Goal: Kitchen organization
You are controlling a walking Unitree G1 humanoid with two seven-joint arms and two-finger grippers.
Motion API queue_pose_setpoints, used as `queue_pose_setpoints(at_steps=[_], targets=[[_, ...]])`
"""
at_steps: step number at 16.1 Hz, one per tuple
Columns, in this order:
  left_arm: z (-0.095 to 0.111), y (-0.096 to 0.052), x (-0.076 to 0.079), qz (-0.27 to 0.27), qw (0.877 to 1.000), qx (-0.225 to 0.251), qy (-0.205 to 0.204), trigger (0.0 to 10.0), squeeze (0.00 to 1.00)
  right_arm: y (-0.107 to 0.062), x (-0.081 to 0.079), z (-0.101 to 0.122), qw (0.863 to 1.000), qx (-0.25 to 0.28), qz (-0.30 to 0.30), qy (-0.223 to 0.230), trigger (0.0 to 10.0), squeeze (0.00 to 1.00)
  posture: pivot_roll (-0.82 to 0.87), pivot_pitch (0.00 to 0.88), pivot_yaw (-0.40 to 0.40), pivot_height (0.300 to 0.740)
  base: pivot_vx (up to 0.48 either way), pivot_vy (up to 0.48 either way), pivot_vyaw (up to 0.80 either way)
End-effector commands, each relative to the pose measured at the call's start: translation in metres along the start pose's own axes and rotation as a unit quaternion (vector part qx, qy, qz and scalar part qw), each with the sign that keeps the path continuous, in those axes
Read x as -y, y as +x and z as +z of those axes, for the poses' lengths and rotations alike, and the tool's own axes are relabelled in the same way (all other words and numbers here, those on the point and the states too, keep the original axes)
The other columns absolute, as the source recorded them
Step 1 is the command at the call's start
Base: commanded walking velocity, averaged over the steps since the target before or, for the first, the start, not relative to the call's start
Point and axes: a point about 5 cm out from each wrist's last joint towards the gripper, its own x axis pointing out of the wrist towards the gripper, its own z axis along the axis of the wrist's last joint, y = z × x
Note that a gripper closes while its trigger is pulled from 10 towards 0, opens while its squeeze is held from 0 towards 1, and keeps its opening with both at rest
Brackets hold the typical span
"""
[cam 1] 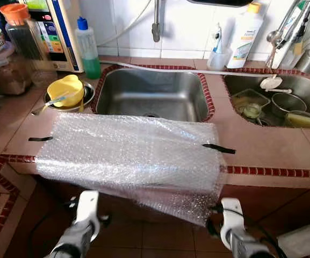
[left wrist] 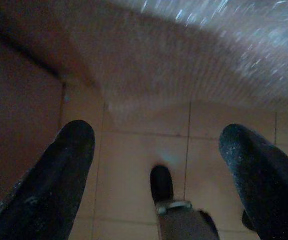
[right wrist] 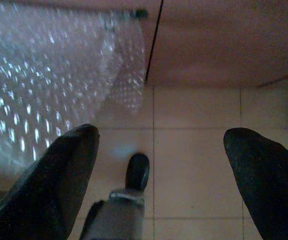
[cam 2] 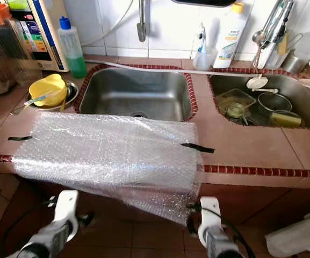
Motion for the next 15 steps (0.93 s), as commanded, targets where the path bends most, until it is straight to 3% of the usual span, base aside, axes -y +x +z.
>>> queue_pose_setpoints(at_steps=[1, 4, 5, 7, 9, 10, 12, 15], targets=[[-0.011, -0.003, -0.010, 0.011, 1.000, -0.008, -0.021, 10.0, 0.00, -0.002, 0.011, -0.005, 1.000, -0.001, -0.013, 0.007, 10.0, 0.00, 0.08, 0.000, 0.012, 0.740, 0.000, 0.000, 0.00], [-0.018, -0.006, -0.012, -0.021, 0.999, 0.023, 0.045, 10.0, 0.00, -0.005, 0.024, -0.011, 1.000, 0.009, -0.012, 0.018, 10.0, 0.00, 0.08, 0.000, 0.006, 0.740, 0.000, 0.000, 0.00], [-0.018, -0.007, -0.013, -0.025, 0.998, 0.034, 0.041, 10.0, 0.00, -0.006, 0.026, -0.011, 1.000, 0.015, -0.013, 0.009, 10.0, 0.00, 0.08, 0.000, 0.006, 0.740, 0.000, 0.000, 0.00], [-0.002, -0.014, -0.014, -0.046, 0.986, 0.139, 0.077, 10.0, 0.00, -0.008, 0.036, 0.002, 0.998, 0.060, -0.012, 0.013, 10.0, 0.00, 0.09, 0.010, -0.002, 0.740, 0.000, 0.000, 0.00], [0.013, -0.046, -0.012, -0.080, 0.956, 0.269, 0.086, 10.0, 0.00, -0.015, 0.043, 0.030, 0.988, 0.152, 0.008, -0.002, 10.0, 0.00, 0.09, 0.031, -0.011, 0.740, 0.000, 0.000, 0.00], [0.014, -0.052, -0.012, -0.081, 0.952, 0.281, 0.092, 10.0, 0.00, -0.016, 0.043, 0.033, 0.986, 0.163, 0.010, -0.012, 10.0, 0.00, 0.09, 0.034, -0.009, 0.740, 0.000, 0.000, 0.00], [0.024, -0.086, -0.010, -0.089, 0.936, 0.324, 0.103, 10.0, 0.00, -0.033, 0.039, 0.052, 0.974, 0.226, 0.028, -0.017, 10.0, 0.00, 0.08, 0.047, -0.015, 0.740, 0.000, 0.000, 0.00], [0.030, -0.114, -0.008, -0.092, 0.924, 0.356, 0.108, 10.0, 0.00, -0.057, 0.032, 0.064, 0.961, 0.268, 0.046, -0.040, 10.0, 0.00, 0.08, 0.059, -0.014, 0.740, 0.000, 0.000, 0.00]])
